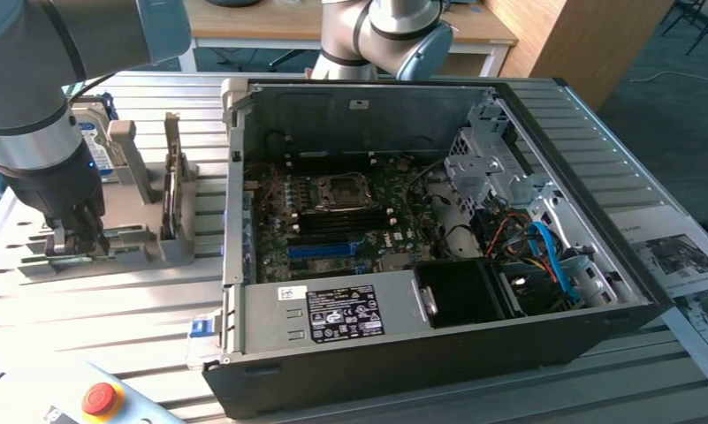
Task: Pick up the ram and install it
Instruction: 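Pick up the ram and move it above insertion slot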
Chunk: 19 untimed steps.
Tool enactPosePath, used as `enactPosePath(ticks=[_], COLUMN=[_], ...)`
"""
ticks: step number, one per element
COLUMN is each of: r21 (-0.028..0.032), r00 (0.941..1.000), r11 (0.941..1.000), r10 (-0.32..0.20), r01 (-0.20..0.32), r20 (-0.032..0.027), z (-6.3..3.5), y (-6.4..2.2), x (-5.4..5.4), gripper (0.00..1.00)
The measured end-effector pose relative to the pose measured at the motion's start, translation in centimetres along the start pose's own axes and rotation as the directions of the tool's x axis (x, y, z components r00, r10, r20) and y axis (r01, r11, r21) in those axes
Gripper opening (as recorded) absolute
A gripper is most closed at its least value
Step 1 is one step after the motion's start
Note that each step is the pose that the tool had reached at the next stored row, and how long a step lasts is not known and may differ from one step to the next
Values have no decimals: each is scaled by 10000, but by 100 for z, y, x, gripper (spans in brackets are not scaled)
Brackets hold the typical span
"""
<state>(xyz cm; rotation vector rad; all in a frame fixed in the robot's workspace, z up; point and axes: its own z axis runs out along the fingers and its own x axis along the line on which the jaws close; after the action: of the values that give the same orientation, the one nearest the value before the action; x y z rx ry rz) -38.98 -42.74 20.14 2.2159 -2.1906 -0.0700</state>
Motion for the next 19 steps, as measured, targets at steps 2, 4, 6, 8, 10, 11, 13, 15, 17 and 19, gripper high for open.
enactPosePath(ticks=[2, 4, 6, 8, 10, 11, 13, 15, 17, 19], r21=[0, 0, -1, -1, -1, -1, -1, -2, -2, -3], r00=[10000, 10000, 10000, 10000, 10000, 10000, 10000, 10000, 10000, 10000], r11=[10000, 10000, 10000, 10000, 10000, 10000, 10000, 10000, 10000, 10000], r10=[0, 0, 0, 0, 1, 0, 0, 1, 0, 0], r01=[0, 0, 0, 0, -1, 0, 0, -1, 0, 0], r20=[0, 0, 0, -1, 0, 0, 1, 0, 0, 0], z=[0, -7, -29, -57, -89, -106, -140, -173, -206, -241], y=[0, 1, 2, 3, 5, 5, 7, 9, 10, 12], x=[0, 0, 0, -1, -1, -2, -2, -3, -3, -4], gripper=[12, 12, 12, 12, 12, 12, 12, 12, 12, 12])
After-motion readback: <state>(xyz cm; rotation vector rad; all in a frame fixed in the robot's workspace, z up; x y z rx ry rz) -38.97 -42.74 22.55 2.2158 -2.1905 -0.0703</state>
